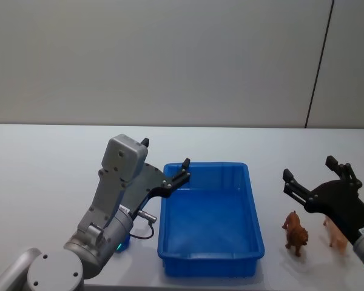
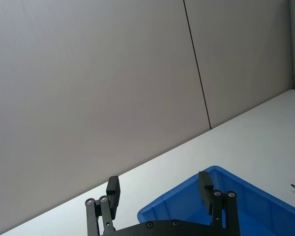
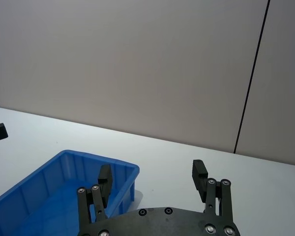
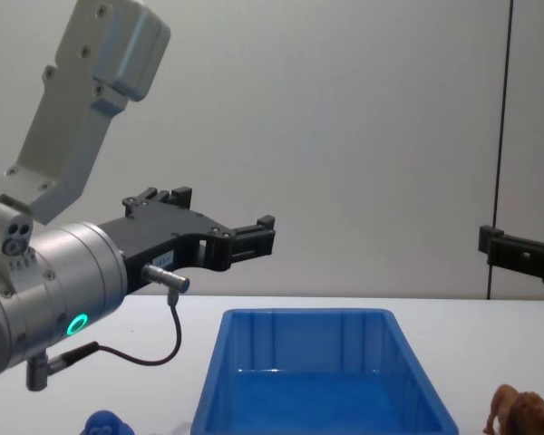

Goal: Pick up the two dolls from the table and place them into the box.

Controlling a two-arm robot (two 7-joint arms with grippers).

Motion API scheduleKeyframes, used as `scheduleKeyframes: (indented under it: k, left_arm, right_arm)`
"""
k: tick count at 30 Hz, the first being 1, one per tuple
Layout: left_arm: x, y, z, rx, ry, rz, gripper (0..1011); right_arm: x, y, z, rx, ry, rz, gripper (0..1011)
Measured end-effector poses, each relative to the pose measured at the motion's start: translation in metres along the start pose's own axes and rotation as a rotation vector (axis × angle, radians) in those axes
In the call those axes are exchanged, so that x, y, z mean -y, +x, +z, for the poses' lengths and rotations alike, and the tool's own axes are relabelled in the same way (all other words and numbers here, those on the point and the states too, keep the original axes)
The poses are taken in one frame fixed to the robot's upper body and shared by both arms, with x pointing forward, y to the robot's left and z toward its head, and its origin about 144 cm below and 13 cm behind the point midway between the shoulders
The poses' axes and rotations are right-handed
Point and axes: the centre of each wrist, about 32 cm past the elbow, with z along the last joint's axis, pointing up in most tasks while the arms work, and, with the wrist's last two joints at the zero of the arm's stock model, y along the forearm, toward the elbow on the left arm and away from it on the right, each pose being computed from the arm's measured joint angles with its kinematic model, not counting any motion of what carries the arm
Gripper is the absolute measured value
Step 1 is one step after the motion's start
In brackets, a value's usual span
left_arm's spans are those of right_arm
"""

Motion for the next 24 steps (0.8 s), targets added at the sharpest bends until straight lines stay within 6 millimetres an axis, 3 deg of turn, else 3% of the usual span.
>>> scheduleKeyframes:
  k: [24]
  left_arm:
    - [0.0,0.0,0.0,0.0,0.0,0.0,1001]
  right_arm:
    - [0.0,0.0,0.0,0.0,0.0,0.0,1001]
